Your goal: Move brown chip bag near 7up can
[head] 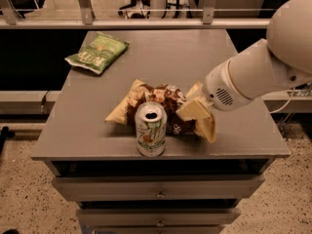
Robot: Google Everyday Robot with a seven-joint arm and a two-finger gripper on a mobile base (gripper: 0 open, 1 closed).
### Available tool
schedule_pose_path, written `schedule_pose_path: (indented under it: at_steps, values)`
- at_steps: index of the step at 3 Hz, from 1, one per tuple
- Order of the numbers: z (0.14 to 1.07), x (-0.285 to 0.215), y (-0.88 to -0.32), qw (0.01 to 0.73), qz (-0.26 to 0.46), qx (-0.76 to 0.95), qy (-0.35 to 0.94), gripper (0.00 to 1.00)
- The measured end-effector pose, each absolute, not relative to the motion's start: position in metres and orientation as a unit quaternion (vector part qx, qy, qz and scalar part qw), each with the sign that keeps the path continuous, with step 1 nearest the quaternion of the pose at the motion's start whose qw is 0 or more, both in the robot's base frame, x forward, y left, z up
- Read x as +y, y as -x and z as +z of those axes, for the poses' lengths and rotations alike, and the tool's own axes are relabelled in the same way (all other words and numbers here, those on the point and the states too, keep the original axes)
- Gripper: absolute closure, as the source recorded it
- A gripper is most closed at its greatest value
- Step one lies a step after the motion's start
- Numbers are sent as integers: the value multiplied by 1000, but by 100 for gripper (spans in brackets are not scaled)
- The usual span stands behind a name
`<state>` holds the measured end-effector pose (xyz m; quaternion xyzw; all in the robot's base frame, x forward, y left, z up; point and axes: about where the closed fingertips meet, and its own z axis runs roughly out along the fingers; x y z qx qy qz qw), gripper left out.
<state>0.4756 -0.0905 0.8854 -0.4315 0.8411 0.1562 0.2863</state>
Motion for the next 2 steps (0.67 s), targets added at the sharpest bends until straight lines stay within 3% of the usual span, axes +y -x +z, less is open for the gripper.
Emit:
schedule_pose_path:
  at_steps: [1, 2]
  values:
    - [880, -93, -475, 285, 152, 841, 435, 0]
    - [879, -96, -476, 286, 147, 840, 436, 0]
